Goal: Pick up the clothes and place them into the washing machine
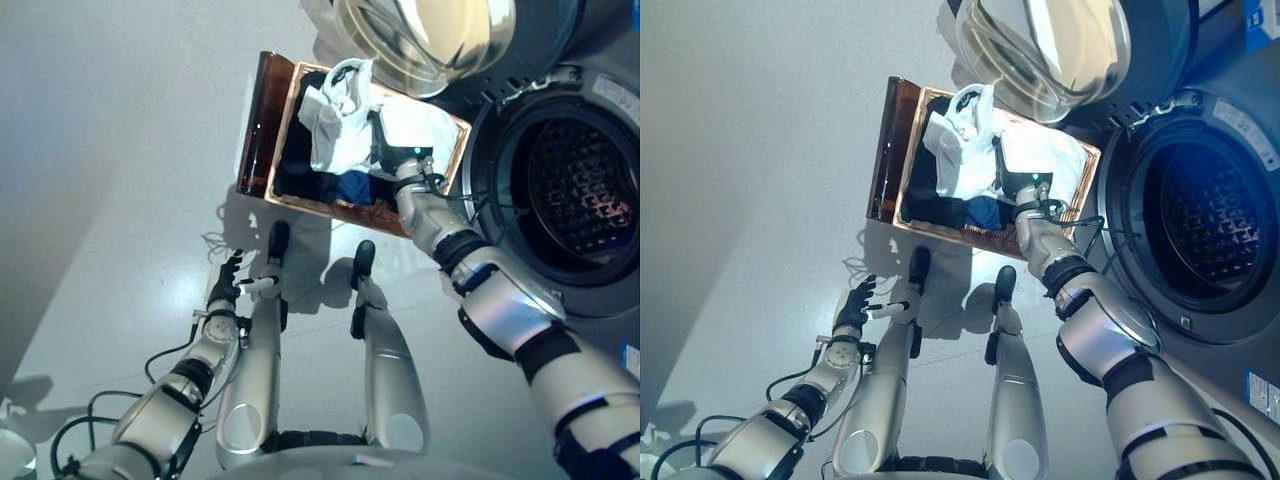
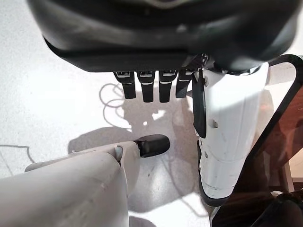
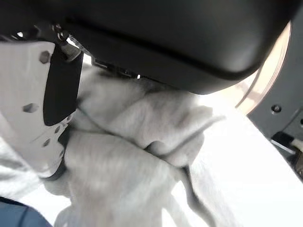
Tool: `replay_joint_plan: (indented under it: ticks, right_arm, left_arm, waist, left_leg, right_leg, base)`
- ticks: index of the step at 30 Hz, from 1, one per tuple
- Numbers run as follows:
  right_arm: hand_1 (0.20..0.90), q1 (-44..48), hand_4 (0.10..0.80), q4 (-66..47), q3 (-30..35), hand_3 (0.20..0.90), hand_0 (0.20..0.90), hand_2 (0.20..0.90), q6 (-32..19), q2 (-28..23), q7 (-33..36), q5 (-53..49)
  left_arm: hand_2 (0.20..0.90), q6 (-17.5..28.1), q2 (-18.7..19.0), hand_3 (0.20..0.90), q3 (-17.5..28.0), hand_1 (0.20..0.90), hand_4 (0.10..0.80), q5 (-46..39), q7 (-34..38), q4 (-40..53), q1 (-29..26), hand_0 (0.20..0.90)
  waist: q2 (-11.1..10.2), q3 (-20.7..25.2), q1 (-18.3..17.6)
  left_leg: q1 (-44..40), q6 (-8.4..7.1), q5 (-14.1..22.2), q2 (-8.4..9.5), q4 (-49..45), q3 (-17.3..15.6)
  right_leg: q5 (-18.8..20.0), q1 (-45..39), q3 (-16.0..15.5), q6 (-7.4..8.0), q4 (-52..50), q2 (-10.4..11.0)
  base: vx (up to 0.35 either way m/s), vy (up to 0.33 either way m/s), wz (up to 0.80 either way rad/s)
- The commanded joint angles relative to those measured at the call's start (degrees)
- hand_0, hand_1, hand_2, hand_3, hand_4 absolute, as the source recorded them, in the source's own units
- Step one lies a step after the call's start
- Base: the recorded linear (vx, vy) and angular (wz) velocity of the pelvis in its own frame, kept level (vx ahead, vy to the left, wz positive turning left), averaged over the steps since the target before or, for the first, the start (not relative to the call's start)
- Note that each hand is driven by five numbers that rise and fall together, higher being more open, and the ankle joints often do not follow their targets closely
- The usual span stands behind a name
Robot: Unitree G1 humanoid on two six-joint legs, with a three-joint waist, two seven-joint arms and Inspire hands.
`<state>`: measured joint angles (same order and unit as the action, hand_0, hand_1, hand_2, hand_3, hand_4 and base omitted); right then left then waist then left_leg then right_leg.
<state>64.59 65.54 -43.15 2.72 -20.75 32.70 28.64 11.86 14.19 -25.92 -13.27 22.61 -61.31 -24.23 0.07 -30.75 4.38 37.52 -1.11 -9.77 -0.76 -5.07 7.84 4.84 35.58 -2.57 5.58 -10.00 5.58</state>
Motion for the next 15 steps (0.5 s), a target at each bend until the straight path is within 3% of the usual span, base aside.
replay_joint_plan:
  ticks: [1, 15]
  right_arm:
    - [0.2, 4.46, 0.3, -3.93, 0.23, 0.2, 0.2, 0.2, 0.87, -4.95, 3.02, -0.01]
    - [0.2, 2.65, 0.3, -7.51, 3.55, 0.2, 0.2, 0.2, 0.46, -6.66, 6.2, -0.75]
  left_arm:
    - [0.9, 2.2, 0.29, 0.9, -0.03, 0.9, 0.8, -0.67, 1.58, 1.53, 1.47, 0.9]
    - [0.9, 2.28, -0.47, 0.9, 0.68, 0.9, 0.8, -0.58, 2.24, 0.61, 1.41, 0.9]
  waist:
    - [0.73, 0.96, 0.37]
    - [1.0, 0.96, 0.38]
  left_leg:
    - [3.2, -1.75, 0.48, 0.48, -1.4, -1.43]
    - [2.08, -1.81, 0.29, 0.34, -1.02, -1.7]
  right_leg:
    - [-2.29, 0.69, 1.51, 0.48, -3.2, 1.18]
    - [-2.41, -0.2, 1.21, 0.37, -3.09, 1.14]
  base:
    - [0.0, 0.0, 0.0]
    - [0.0, 0.0, 0.0]
